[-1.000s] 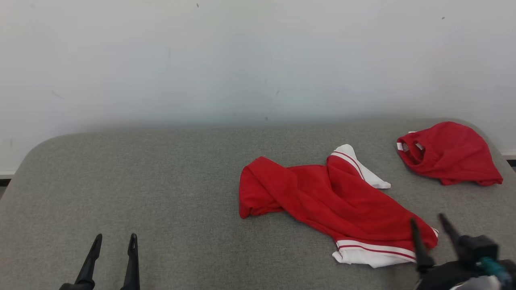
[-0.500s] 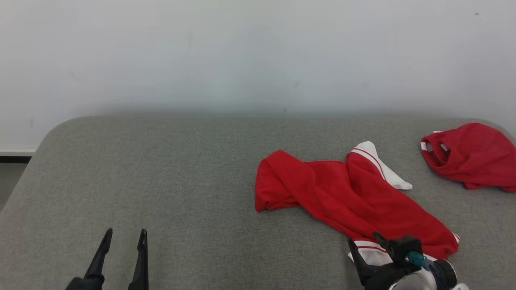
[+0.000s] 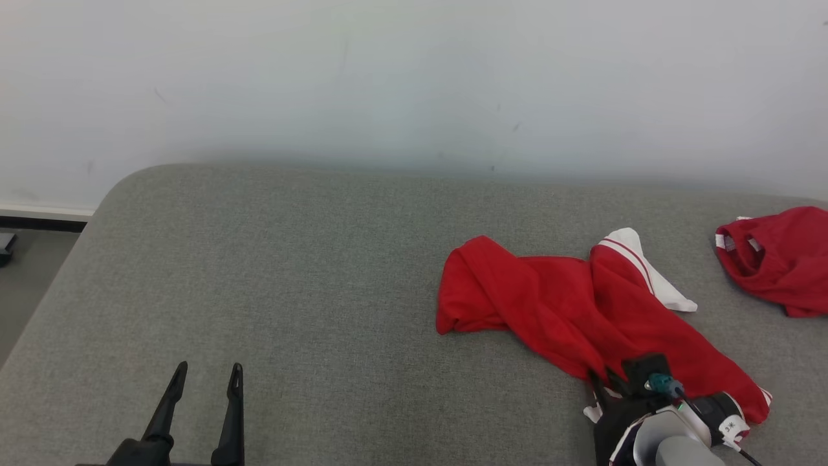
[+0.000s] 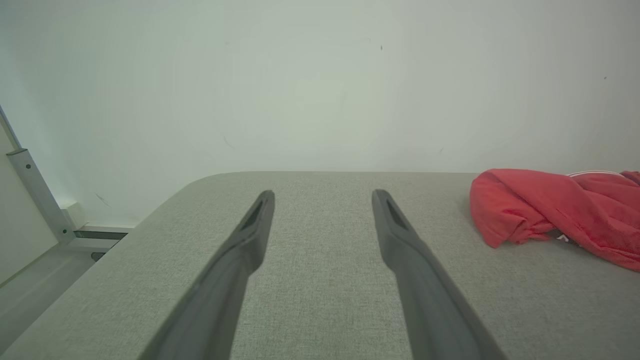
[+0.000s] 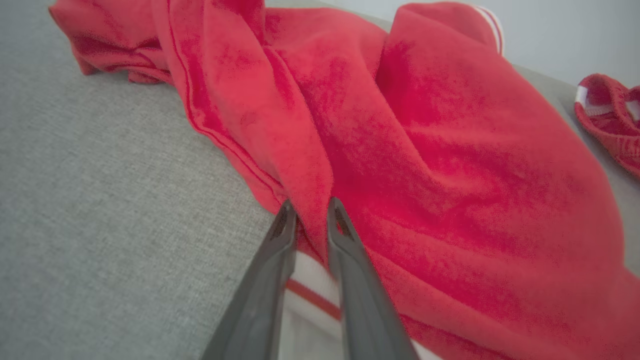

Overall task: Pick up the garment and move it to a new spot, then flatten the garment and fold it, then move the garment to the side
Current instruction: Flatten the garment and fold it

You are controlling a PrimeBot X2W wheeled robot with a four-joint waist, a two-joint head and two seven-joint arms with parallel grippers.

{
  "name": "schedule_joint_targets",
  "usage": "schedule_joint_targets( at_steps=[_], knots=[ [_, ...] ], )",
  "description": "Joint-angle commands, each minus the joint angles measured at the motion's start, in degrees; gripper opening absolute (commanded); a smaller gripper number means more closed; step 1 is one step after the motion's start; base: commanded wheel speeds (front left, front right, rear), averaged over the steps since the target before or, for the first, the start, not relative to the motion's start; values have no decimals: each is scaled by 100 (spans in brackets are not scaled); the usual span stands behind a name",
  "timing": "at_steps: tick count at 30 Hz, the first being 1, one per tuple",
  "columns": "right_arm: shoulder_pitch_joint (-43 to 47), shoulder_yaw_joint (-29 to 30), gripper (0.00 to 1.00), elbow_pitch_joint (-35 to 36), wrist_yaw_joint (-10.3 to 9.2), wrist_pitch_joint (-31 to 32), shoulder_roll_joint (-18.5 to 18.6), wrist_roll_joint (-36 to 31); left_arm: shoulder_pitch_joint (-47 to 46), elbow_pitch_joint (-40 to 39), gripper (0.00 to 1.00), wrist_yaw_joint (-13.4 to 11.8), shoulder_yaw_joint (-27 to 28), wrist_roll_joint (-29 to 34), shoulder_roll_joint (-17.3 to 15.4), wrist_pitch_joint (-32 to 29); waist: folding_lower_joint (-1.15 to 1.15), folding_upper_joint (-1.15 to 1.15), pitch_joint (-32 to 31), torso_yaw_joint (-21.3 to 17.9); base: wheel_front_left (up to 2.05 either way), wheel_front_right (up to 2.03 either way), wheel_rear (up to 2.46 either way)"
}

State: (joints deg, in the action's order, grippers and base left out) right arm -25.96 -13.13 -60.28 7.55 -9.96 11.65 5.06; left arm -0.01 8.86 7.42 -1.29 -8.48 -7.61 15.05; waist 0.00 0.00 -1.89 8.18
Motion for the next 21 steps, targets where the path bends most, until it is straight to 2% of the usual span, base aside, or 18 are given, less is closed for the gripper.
schedule_joint_targets(
  at_steps=[1, 9, 15, 16, 17, 21],
  knots=[
    [-194, -22, 0, -30, -13, -138, 15, -38, -52, 14, 100, 4, -11, 13, 6, 17, 0, 0, 33, 48, 0, 0, 0],
    [-850, -180, 0, 35, -13, -480, 32, -229, -151, 59, 100, 4, -153, 1, 21, 17, 0, 0, 92, 243, 0, 0, 0],
    [-1331, -291, 0, -490, -13, -483, 44, -381, -211, 121, 100, 4, -282, -42, 18, 17, 0, 0, 159, 384, 0, 0, 0],
    [-1390, -267, 24, -594, -13, -483, 53, -411, -221, 136, 100, 4, -295, -47, 20, 17, 0, 0, 162, 396, 0, 0, 0],
    [-1433, -246, 100, -669, -13, -488, 30, -406, -223, 150, 100, 4, -308, -47, 22, 17, 0, 0, 159, 405, 0, 0, 0],
    [-1345, -48, 100, -649, -13, -520, -71, -149, -164, 171, 100, 4, -288, -54, 1, 17, 0, 0, 67, 337, 0, 0, 0]
  ],
)
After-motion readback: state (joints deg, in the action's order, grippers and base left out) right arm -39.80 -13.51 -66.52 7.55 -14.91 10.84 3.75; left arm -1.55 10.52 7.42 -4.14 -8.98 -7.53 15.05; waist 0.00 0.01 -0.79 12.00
